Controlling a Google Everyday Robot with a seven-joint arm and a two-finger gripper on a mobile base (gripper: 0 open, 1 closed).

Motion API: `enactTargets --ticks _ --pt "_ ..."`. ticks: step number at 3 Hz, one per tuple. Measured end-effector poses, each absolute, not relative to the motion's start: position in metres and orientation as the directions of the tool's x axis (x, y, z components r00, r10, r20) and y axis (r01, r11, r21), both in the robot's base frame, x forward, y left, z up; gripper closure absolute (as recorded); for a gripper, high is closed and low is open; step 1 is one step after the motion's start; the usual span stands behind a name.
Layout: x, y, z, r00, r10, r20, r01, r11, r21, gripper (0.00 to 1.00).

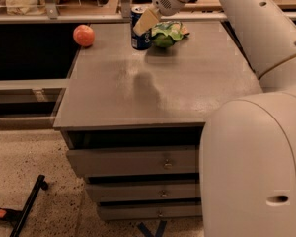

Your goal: Move pepsi can near apple

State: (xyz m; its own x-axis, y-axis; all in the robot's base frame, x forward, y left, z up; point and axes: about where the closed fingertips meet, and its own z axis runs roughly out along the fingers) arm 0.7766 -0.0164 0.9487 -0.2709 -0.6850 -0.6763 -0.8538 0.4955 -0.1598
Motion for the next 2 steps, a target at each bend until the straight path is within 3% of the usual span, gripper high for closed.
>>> enactTargets --ticks 2 --pt "0.784 0.031 0.933 -0.231 -0.715 -0.66 -0.883 0.439 -0.166 1.0"
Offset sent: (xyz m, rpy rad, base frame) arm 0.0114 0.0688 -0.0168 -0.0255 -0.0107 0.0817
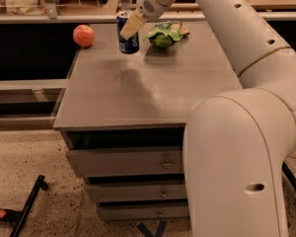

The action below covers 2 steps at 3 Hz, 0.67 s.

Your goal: Move pepsi can near apple

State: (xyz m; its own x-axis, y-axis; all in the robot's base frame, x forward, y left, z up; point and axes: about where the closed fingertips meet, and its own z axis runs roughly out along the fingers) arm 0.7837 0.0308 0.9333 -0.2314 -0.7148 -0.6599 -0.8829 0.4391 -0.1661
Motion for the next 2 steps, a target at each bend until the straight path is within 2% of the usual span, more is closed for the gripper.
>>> enactTargets --ticks 2 --pt "0.801 0.064 0.919 -0.219 -0.703 -0.677 -0.889 0.429 -0.158 1.0"
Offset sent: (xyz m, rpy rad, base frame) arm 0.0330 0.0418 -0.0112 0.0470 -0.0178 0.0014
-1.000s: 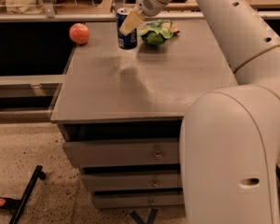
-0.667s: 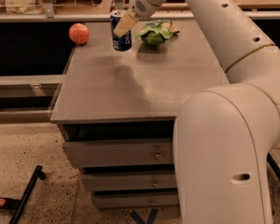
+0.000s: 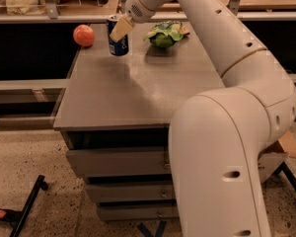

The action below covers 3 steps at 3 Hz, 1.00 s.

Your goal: Move pepsi can near apple

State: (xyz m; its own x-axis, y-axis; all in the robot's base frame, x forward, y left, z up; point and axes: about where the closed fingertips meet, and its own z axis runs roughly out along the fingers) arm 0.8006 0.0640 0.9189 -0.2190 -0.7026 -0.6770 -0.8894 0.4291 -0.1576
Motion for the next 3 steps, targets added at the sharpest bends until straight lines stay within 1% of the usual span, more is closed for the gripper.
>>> enactTargets --ticks 3 --pt "0.824 0.096 0.919 -0.193 -0.662 -0.725 -0.884 0.438 -0.164 1.0"
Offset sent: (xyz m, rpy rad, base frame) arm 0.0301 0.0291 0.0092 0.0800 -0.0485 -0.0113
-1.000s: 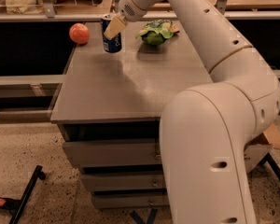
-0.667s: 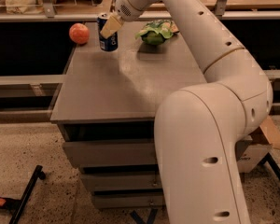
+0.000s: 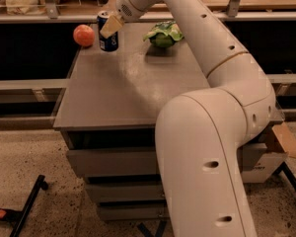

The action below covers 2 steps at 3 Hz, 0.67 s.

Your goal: Move pepsi can near apple

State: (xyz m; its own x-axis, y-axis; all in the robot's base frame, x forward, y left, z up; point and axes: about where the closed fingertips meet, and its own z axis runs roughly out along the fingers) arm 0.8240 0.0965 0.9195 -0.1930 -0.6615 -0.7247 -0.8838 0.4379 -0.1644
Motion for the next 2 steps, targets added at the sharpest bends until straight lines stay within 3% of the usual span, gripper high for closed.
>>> enactTargets --ticks 2 --pt "0.8343 0.1206 0.9113 -0.187 -0.663 -0.725 -0.879 0.442 -0.177 1.0"
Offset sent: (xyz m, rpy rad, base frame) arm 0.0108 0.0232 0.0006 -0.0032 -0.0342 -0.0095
